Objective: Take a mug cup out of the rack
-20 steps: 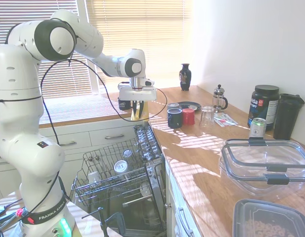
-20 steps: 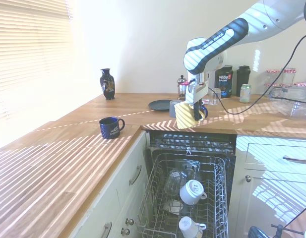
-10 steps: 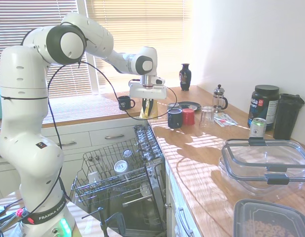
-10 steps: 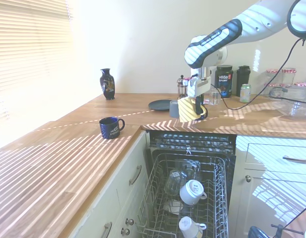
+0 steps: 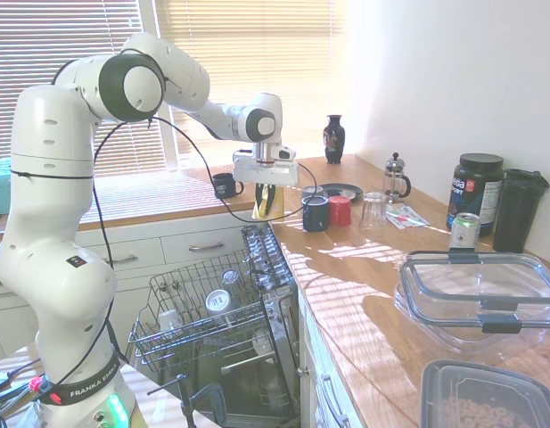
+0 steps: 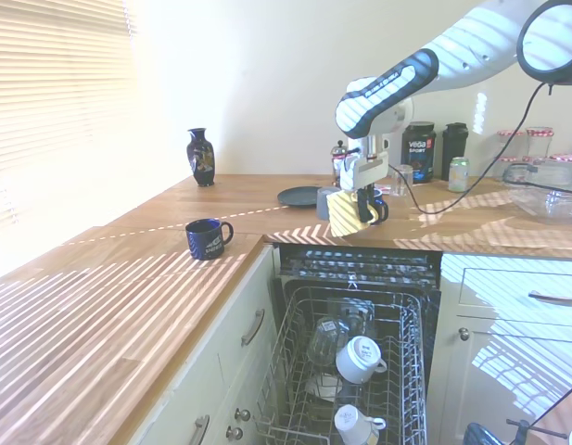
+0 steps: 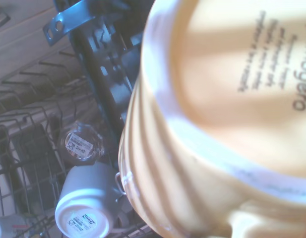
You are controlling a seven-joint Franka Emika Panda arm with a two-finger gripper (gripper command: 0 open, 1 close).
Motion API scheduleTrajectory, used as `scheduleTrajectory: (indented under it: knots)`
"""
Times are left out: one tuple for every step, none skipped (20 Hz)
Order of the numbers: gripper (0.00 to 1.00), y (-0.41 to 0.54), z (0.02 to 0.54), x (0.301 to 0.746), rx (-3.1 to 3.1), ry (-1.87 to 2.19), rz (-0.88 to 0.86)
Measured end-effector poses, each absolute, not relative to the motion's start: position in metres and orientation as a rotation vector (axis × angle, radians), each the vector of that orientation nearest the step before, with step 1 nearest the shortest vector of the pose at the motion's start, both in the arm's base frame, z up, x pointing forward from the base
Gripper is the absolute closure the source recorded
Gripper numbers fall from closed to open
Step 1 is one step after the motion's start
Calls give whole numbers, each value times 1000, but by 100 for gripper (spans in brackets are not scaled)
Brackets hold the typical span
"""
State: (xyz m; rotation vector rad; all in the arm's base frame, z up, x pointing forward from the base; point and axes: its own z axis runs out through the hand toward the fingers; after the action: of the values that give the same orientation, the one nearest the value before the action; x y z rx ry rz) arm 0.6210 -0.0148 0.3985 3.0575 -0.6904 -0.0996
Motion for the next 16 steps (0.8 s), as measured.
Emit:
scheduleTrajectory:
  knots:
    - [100,-13,396,622,3055,-696,-100]
    - [100,-13,393,623,3051,-704,-103]
    - [100,-13,391,624,3049,-713,-100]
    - [100,-13,391,625,3047,-717,-98]
    - [100,-15,391,626,3045,-722,-97]
    - [100,-17,390,628,3043,-728,-95]
    - [100,-20,388,630,3039,-734,-95]
    - [100,-24,386,633,3035,-741,-97]
    - [100,-27,383,636,3031,-748,-98]
    - [100,-29,380,639,3028,-754,-100]
    - [100,-31,378,643,3026,-758,-99]
    - [100,-34,375,646,3024,-764,-99]
    - [100,-36,374,650,3023,-769,-99]
    - [100,-38,373,654,3021,-775,-100]
    - [100,-40,374,657,3019,-780,-102]
    - [100,-42,374,661,3016,-784,-104]
